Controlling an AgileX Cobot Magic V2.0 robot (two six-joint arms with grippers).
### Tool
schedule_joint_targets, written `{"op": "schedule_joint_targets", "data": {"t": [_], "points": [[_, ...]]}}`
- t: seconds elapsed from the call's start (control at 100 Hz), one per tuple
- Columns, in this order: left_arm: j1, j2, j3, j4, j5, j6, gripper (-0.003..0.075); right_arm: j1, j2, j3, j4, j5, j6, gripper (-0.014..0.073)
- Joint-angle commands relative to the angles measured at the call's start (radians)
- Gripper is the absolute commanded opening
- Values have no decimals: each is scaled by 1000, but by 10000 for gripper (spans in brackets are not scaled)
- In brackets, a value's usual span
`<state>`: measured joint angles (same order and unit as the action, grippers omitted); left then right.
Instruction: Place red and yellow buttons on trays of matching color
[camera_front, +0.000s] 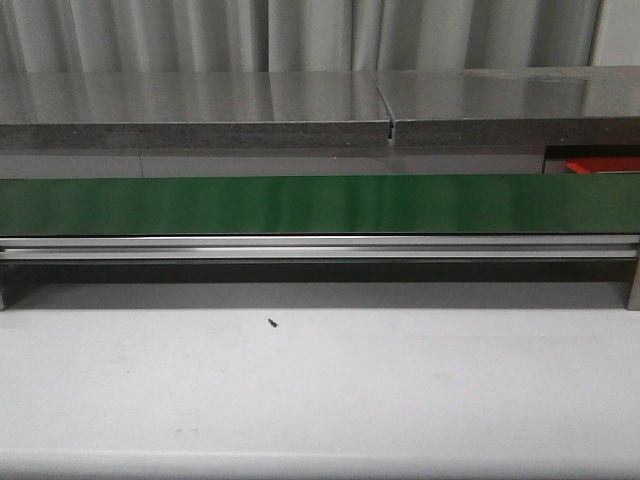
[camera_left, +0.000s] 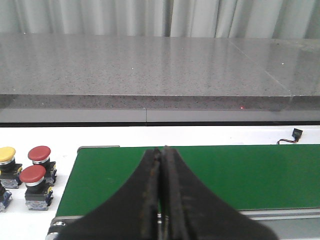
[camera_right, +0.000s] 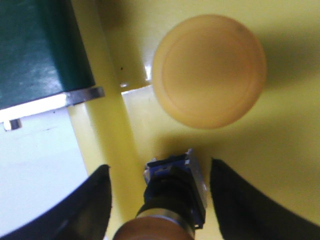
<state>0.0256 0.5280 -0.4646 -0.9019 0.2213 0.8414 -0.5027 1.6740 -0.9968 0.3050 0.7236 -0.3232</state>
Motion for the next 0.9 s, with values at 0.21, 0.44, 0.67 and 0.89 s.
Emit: {"op": "schedule_joint_targets", "data": {"t": [0.21, 0.44, 0.67, 0.89], "points": [[-6, -1, -28, -24, -50, -1, -19, -1, -120, -20, 24, -20, -11, 591], [-6, -1, -28, -24, -50, -1, -19, 69, -323, -20, 46, -62, -47, 591], [-6, -1, -28, -24, -50, -1, -19, 196, -529, -20, 46, -108, -117, 591], [-6, -1, -28, -24, -50, -1, -19, 286, -684, 38, 46, -112, -153, 587]]}}
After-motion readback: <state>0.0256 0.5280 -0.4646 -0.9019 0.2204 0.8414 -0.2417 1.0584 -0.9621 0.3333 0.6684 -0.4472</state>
